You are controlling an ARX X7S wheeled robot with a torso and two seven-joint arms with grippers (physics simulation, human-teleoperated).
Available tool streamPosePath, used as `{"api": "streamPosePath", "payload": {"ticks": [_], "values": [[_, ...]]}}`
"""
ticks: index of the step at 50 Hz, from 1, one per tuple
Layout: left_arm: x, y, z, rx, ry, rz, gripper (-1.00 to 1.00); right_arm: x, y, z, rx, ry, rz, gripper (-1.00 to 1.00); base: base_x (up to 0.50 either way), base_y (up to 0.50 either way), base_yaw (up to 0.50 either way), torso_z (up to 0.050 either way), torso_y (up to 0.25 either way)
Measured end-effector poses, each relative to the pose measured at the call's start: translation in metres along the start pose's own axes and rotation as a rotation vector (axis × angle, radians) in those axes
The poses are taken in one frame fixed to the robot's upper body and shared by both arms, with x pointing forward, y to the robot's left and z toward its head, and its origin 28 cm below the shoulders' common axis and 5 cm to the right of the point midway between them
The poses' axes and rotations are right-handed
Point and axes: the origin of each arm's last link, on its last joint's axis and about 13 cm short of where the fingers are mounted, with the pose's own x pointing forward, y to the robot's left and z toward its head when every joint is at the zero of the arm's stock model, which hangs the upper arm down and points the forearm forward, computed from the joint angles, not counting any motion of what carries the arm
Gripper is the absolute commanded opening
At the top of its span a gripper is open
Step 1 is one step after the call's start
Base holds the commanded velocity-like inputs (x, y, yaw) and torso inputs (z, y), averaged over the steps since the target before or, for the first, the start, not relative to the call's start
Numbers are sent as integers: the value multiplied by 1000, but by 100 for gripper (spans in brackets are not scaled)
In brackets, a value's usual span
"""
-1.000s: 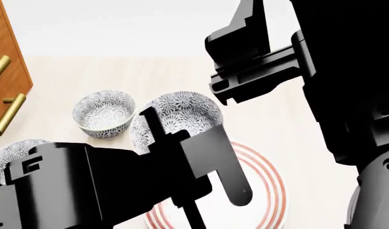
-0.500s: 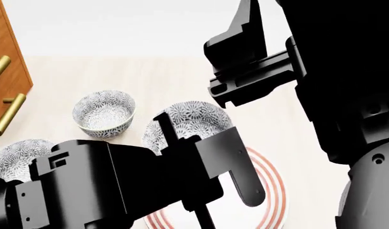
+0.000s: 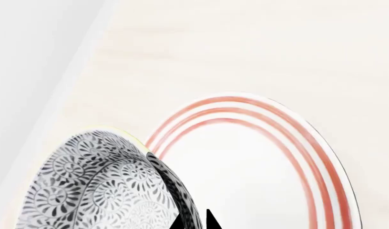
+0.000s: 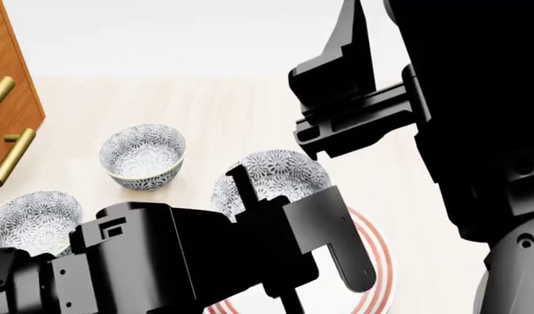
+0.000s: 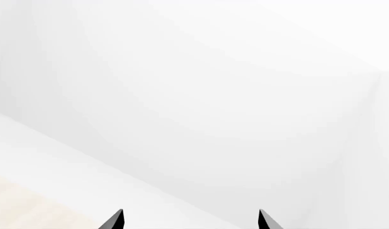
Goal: Put the bowl at the front on the plate.
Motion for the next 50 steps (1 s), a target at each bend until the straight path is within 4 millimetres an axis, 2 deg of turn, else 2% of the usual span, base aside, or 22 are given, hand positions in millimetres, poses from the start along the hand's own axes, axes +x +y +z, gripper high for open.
{"api": "streamPosePath", "payload": {"ticks": [50], "values": [[19,-22,-14,8,-24,-29,-100,-4,0,-4,6,17,-1,100,0,0,0,0,0]]}}
